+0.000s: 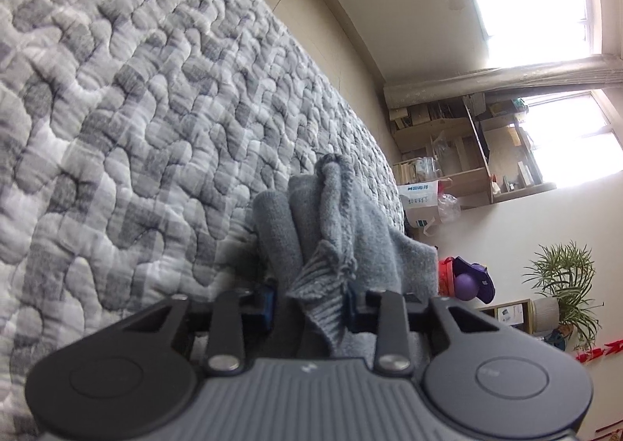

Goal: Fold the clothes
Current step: 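Grip the rolled grey sweater bundle firmly with both grippers, then lift the sweater bundle with both grippers and carry it to the sofa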

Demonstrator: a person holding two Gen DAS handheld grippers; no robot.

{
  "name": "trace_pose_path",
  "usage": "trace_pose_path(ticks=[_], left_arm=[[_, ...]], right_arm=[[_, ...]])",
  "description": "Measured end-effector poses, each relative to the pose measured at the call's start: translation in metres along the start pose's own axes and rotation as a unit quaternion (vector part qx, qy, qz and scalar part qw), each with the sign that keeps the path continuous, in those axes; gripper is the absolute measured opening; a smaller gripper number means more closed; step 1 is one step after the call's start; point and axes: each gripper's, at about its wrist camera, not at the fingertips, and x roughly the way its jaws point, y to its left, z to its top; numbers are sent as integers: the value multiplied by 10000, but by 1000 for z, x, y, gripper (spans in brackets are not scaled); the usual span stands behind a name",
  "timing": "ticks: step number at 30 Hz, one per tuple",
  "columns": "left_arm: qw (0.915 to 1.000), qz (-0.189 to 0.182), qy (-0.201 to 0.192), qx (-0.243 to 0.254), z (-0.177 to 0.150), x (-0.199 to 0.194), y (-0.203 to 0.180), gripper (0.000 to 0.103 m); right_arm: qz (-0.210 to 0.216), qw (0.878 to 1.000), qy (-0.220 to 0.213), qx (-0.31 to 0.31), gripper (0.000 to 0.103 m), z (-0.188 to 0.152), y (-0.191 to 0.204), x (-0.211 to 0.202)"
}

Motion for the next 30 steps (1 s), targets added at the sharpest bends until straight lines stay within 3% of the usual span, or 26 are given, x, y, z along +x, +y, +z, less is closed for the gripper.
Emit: trace_pose_path(ticks=[10,30], left_arm=[[9989,78,-459,61,5,-45,-17,31],[9865,484,-1542,-263,27,-188,16,31]], right_arm=[[95,9999,-58,1,40,2,38,14],[708,9937,818,-306,39,-26,126,107]])
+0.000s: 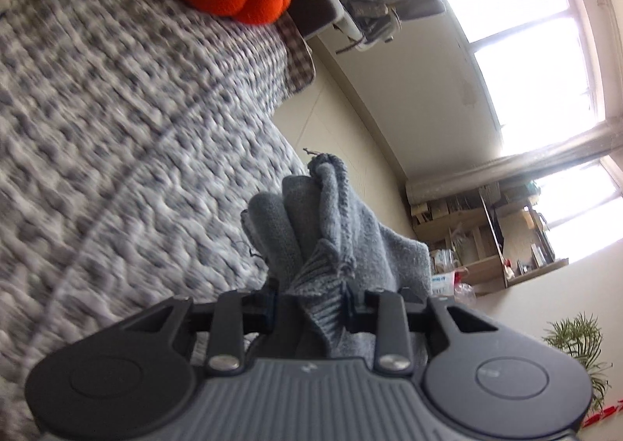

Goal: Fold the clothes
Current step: 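Lift the sweater bundle with both grippers and carry it to the sofa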

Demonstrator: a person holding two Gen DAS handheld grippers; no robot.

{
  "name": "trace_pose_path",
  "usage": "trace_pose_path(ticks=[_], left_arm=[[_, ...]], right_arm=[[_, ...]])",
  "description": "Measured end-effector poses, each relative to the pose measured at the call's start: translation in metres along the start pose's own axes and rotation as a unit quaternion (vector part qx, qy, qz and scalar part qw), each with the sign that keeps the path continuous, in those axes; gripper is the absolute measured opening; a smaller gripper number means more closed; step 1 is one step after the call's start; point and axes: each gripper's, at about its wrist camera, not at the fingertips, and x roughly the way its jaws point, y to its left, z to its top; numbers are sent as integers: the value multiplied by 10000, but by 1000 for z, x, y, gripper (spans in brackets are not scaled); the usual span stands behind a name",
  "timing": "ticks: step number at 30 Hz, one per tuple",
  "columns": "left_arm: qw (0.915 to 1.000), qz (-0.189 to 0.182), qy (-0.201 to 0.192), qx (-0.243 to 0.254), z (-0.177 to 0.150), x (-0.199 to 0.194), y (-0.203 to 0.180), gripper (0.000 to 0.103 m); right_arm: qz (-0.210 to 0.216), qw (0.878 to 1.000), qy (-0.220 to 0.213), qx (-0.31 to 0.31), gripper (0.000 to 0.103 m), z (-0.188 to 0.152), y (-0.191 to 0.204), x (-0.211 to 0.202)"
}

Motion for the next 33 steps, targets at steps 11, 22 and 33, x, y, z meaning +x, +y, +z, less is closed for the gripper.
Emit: trace_pose_path(ticks=[11,22,33], left_arm=[[9972,183,-680,-242,39,-86,42,31],[9888,269,-1375,-523,89,-156,88,30],[9740,441,-2130,-638,136,-227,129,30]], right_arm=[[274,9970,635,-339,40,-7,66,92],[508,9864,1346,-797,40,-13,144,206],[836,9673,2072,-1197,39,-24,216,325]])
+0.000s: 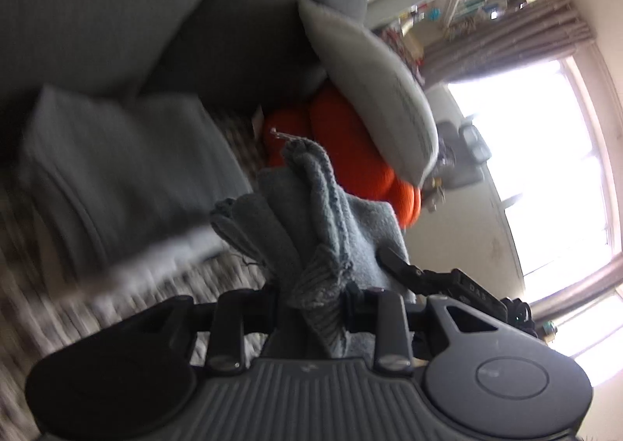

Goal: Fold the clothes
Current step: 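Lift the sweater bundle with both grippers and carry it to the sofa, then lower the sweater onto the clothes stack and open both grippers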

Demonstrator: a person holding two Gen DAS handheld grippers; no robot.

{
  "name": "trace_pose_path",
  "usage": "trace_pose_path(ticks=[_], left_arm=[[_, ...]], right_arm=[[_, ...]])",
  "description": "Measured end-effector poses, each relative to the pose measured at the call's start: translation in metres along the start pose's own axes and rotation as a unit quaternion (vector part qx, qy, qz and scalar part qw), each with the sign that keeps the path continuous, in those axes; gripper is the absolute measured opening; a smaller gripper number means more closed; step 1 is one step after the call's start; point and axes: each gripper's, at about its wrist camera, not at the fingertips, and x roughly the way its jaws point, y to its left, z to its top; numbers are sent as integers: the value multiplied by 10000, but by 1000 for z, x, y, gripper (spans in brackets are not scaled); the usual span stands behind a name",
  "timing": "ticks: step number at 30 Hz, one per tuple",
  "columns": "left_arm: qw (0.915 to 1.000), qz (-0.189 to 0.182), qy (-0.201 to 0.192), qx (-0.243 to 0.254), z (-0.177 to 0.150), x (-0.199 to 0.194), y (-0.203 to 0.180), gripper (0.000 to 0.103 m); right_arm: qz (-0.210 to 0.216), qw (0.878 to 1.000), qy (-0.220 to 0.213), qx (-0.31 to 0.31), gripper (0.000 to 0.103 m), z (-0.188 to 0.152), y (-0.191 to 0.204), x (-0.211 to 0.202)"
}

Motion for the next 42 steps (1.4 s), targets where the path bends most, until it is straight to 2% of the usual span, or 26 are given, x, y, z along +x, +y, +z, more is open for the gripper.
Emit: trace_pose_path(ticks=[5,9,19,23,29,33,35,38,42], left_arm=[[9992,21,-403,-36,23,-16,13,30],[9967,-49,-797,-153,28,-22,29,30],[9824,-20,-1756,-632,7,-28,70,30],[9802,82,-1865,-653,1,-17,85,30],[9787,112,-1880,-815,-6,-7,114,31],[9808,276,-1825,-630,-4,-14,108,36],[9817,369,-1796,-520,-3,-18,104,42],[9826,507,-1751,-356,-1,-24,98,48],[9831,691,-1690,-137,1,-32,91,51]], right_arm=[[134,9989,371,-272,39,21,21,49],[195,9960,683,-543,39,35,34,83],[194,9867,1269,-993,39,42,49,155],[13,9849,1343,-1094,40,38,43,176],[47,9869,1253,-1019,41,34,19,195],[134,9868,1115,-1167,53,28,13,198],[92,9855,1103,-1288,59,29,19,194],[-126,9791,963,-1789,66,30,41,182],[-475,9682,436,-2418,66,26,70,164]])
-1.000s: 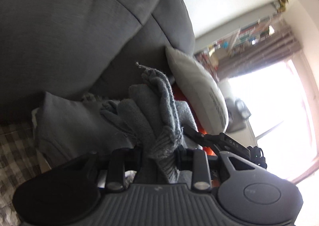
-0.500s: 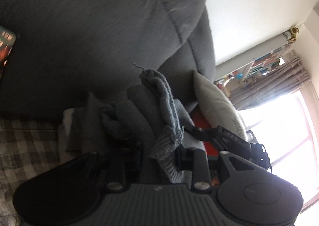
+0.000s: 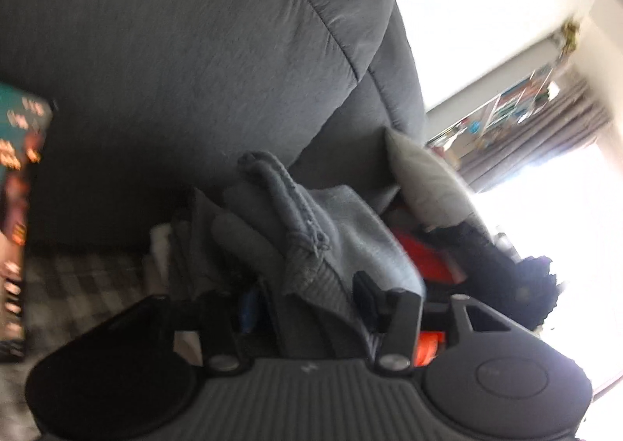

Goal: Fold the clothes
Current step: 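Lower the sweater onto the clothes stack and open both grippers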

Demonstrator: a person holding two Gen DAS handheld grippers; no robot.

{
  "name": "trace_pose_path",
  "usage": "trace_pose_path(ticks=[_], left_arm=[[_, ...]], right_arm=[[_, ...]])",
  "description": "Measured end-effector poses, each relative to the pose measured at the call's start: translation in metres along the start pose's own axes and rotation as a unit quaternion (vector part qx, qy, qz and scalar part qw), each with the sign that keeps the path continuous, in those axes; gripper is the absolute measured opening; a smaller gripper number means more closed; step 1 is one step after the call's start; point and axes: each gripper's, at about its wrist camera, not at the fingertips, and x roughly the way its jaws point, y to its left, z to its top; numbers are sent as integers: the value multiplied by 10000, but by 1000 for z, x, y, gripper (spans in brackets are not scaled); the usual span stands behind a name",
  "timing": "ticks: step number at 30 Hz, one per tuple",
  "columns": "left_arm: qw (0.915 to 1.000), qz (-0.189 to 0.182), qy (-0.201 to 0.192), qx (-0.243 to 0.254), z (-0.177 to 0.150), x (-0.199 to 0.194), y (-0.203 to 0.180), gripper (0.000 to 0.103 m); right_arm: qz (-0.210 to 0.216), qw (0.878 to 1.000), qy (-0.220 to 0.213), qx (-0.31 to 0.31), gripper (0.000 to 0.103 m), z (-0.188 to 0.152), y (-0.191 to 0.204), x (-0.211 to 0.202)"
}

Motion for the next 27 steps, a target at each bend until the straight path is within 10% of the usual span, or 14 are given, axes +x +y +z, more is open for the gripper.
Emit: trace_pose_path(ticks=[12,27], left_arm=[[9863,504,-854,1321,11,-3,-51,58],[9684,1127,-789,2081,-13,33,-39,62]], right_arm=[[-487,9721,-885,-2115,40,-25,68,5],[-482,9861,-923,-1294,41,-50,14,38]])
